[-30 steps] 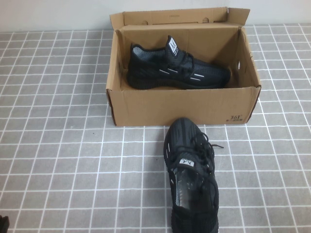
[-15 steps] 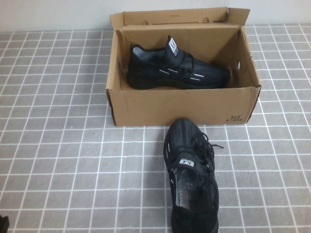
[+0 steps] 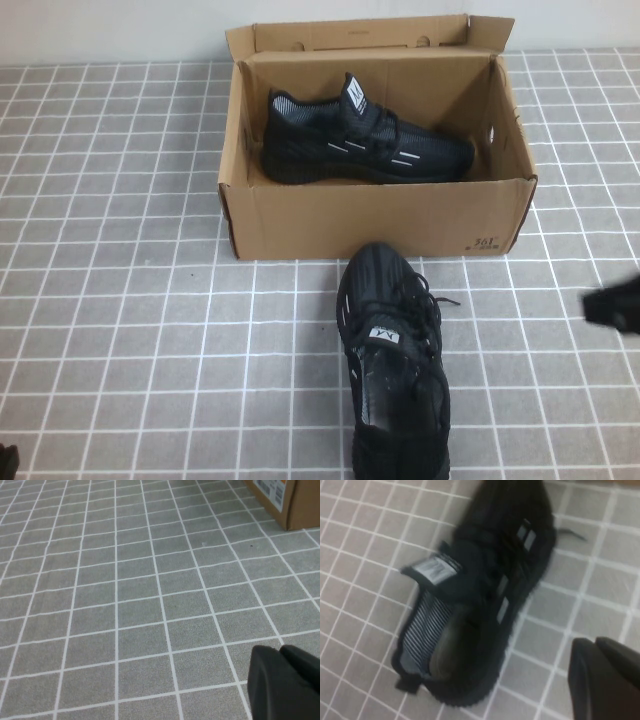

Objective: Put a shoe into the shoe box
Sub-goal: Pick up the shoe from the table

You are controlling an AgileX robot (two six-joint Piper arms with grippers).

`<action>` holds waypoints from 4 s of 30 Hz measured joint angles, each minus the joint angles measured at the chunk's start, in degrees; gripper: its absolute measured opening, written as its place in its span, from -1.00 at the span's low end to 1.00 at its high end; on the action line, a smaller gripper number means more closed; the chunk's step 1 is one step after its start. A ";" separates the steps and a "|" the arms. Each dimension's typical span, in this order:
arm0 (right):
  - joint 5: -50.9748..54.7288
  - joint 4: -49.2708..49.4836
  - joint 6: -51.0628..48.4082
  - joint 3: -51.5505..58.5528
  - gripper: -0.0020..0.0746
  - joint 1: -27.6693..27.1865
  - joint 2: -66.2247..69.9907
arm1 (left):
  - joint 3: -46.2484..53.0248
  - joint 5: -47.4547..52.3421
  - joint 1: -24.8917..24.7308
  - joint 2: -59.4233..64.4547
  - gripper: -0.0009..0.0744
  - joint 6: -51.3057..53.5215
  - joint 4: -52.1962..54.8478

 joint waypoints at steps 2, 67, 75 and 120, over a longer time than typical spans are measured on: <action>-0.12 -0.06 -1.63 -4.28 -0.99 2.58 4.79 | 0.00 0.00 0.00 0.00 -0.98 0.00 0.00; 15.83 -21.86 -17.45 -38.04 0.27 28.66 41.09 | 0.00 0.00 0.00 0.00 -0.98 0.00 0.00; 19.51 -24.24 -16.82 -38.86 0.27 28.66 41.09 | 0.00 0.00 0.00 0.00 -0.98 0.00 0.00; 9.34 -40.06 -7.94 -38.86 -0.09 33.63 46.81 | 0.00 0.00 0.00 0.00 -0.98 0.00 0.00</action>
